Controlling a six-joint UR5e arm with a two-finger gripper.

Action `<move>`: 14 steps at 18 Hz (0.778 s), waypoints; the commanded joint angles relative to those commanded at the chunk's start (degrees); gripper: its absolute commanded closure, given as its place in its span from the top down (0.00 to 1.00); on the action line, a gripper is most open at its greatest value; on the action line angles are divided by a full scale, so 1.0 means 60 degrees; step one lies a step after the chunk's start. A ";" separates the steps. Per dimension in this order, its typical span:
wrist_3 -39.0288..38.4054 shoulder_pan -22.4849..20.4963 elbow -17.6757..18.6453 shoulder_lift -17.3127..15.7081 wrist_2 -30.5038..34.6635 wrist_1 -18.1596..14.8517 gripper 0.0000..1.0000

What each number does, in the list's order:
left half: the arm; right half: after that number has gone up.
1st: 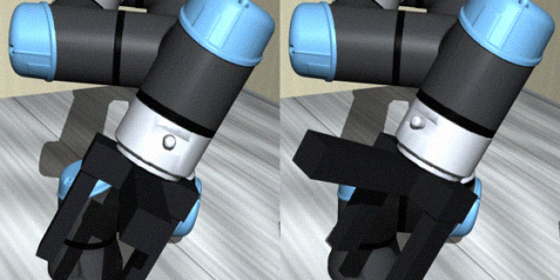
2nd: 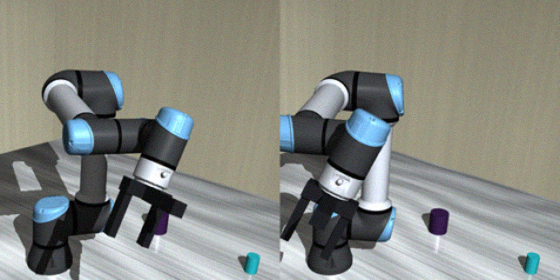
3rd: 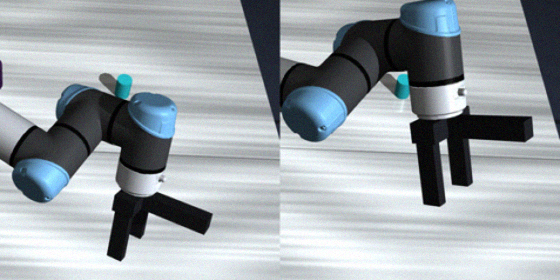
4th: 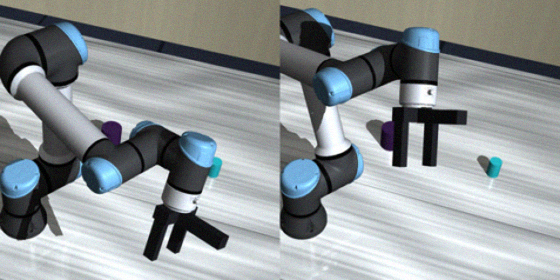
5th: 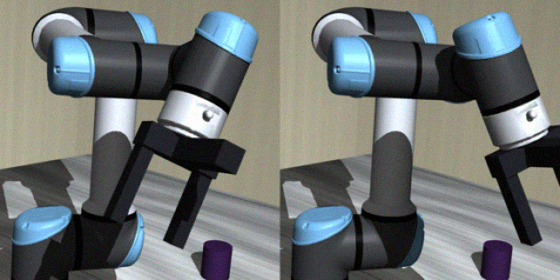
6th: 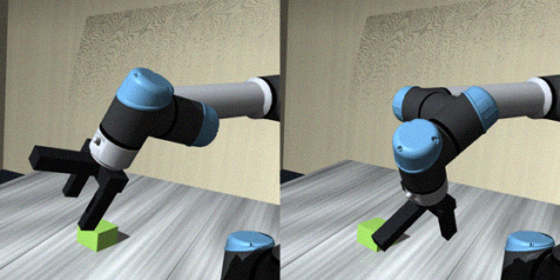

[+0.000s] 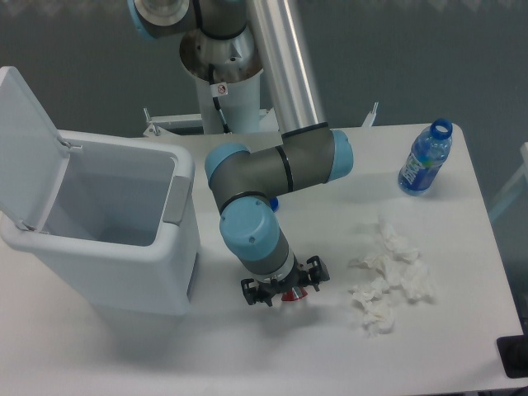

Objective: Pick up the cans
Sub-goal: 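Close the gripper on the red safety glasses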

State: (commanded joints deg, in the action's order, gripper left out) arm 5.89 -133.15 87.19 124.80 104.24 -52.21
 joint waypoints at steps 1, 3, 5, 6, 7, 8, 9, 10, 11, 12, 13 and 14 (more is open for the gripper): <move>0.0015 0.0000 -0.0015 0.0029 0.0000 0.0000 1.00; 0.0277 -0.0015 -0.0015 0.0102 0.0000 0.0015 1.00; 0.0541 -0.0131 -0.0015 0.0132 0.0000 0.0015 1.00; 0.0615 -0.0132 -0.0015 0.0132 0.0000 0.0015 1.00; 0.0717 -0.0146 -0.0015 0.0161 0.0000 0.0015 1.00; 0.0805 -0.0146 -0.0015 0.0161 0.0000 0.0015 1.00; 0.0864 -0.0146 -0.0015 0.0176 0.0000 0.0029 1.00; 0.0951 -0.0146 -0.0015 0.0190 0.0000 0.0029 1.00; 0.0996 -0.0161 -0.0015 0.0234 -0.0015 0.0029 1.00; 0.0996 -0.0161 -0.0015 0.0249 0.0000 0.0044 1.00; 0.1011 -0.0176 -0.0015 0.0264 -0.0015 0.0044 1.00; 0.1040 -0.0190 -0.0015 0.0264 -0.0015 0.0044 1.00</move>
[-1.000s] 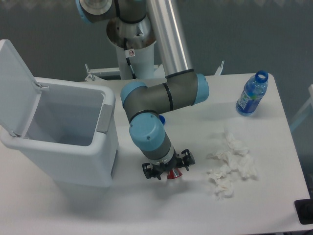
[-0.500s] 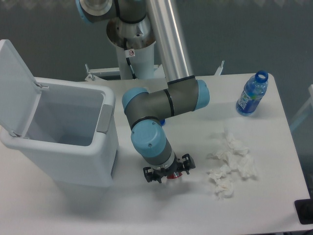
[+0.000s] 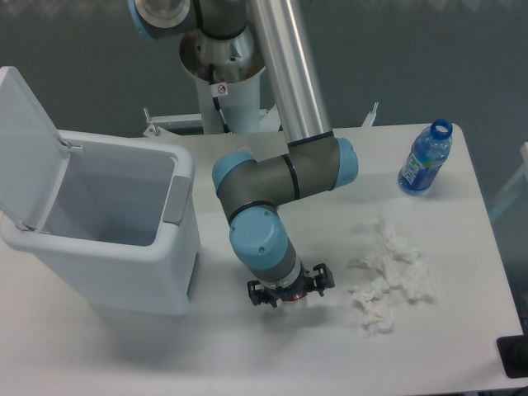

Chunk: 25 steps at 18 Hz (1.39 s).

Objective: Pick up the cans
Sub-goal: 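Close the gripper on the red safety glasses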

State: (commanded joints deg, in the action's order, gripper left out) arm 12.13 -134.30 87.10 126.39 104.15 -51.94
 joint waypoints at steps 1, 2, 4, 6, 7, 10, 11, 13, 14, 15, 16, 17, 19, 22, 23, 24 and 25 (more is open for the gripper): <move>0.0000 0.0000 0.0000 0.0029 0.0000 0.0000 1.00; 0.0000 0.0000 0.0000 0.0058 0.0000 0.0000 1.00; 0.0015 0.0000 0.0000 0.0073 0.0000 0.0000 1.00; 0.0044 0.0000 0.0000 0.0073 0.0000 0.0015 1.00; 0.0044 0.0000 0.0000 0.0073 0.0000 0.0015 1.00; 0.0044 0.0000 0.0000 0.0073 0.0000 0.0015 1.00; 0.0059 0.0000 0.0000 0.0073 0.0000 0.0000 0.99; 0.0088 0.0000 0.0000 0.0088 0.0000 0.0000 0.96; 0.0088 0.0000 0.0000 0.0117 0.0000 0.0015 0.95; 0.0088 0.0000 0.0000 0.0117 0.0000 0.0015 0.93; 0.0088 0.0000 0.0000 0.0117 0.0000 0.0015 0.92; 0.0088 0.0000 0.0000 0.0117 0.0000 0.0015 0.90; 0.0103 0.0000 0.0000 0.0117 0.0000 0.0015 0.89; 0.0103 0.0000 0.0000 0.0103 0.0000 0.0015 0.85; 0.0117 0.0000 0.0000 0.0103 0.0000 0.0015 0.85; 0.0117 0.0000 0.0000 0.0103 0.0000 0.0015 0.84; 0.0103 0.0000 0.0000 0.0103 0.0000 0.0015 0.82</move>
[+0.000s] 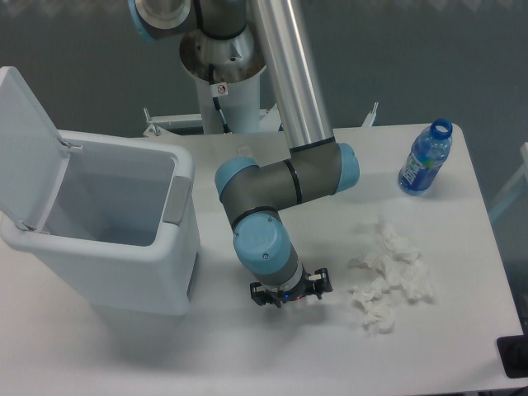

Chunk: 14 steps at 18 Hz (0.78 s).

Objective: Pick up the cans
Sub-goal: 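Close the gripper on the red safety glasses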

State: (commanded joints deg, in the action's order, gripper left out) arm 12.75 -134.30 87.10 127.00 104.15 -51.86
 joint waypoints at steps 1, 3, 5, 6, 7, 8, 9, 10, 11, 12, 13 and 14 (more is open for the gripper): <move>0.0014 -0.0015 0.0015 -0.0015 0.0000 0.0000 0.81; 0.0000 -0.0015 0.0029 -0.0029 0.0000 0.0000 0.78; 0.0000 0.0000 0.0044 -0.0044 0.0000 0.0000 0.76; 0.0000 0.0000 0.0058 -0.0044 0.0000 0.0000 0.74; 0.0014 0.0000 0.0088 -0.0044 0.0000 0.0015 0.73; 0.0015 -0.0015 0.0102 -0.0058 0.0000 0.0015 0.73; 0.0015 0.0000 0.0103 -0.0073 0.0000 0.0015 0.69; 0.0015 -0.0015 0.0088 -0.0073 0.0000 0.0015 0.68; 0.0015 -0.0015 0.0088 -0.0073 0.0000 0.0015 0.64; 0.0015 0.0000 0.0088 -0.0073 0.0000 0.0015 0.63; 0.0015 -0.0015 0.0088 -0.0073 0.0000 0.0015 0.62; 0.0015 -0.0015 0.0088 -0.0073 0.0000 0.0015 0.59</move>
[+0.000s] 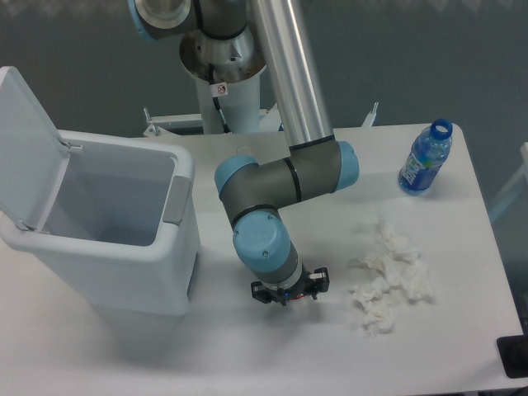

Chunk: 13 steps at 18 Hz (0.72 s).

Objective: Pick up the cans
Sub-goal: 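Close the gripper on the red safety glasses, then lift the held red safety glasses up off the table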

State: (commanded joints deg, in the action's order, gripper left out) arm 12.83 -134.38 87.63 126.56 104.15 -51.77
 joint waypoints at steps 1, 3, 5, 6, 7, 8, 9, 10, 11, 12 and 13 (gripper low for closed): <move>0.0000 0.0000 0.0000 0.0000 0.0000 0.0000 0.57; 0.0000 -0.0015 -0.0015 -0.0015 -0.0015 0.0000 0.56; 0.0000 -0.0015 -0.0015 -0.0015 -0.0015 -0.0015 0.54; 0.0000 -0.0015 -0.0015 -0.0029 -0.0015 -0.0015 0.52; 0.0000 -0.0015 -0.0015 -0.0044 -0.0015 -0.0015 0.51; 0.0000 -0.0015 -0.0015 -0.0044 -0.0029 -0.0015 0.51; 0.0000 -0.0015 -0.0044 -0.0058 -0.0029 -0.0015 0.51; 0.0000 -0.0015 -0.0087 -0.0073 -0.0015 -0.0029 0.51; 0.0087 -0.0029 -0.0088 -0.0146 -0.0015 -0.0044 0.50; 0.0421 -0.0029 -0.0088 -0.0233 -0.0029 -0.0044 0.50; 0.0787 -0.0029 -0.0088 -0.0307 -0.0044 -0.0058 0.50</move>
State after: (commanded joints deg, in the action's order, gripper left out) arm 17.56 -134.56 87.10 124.72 103.89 -52.12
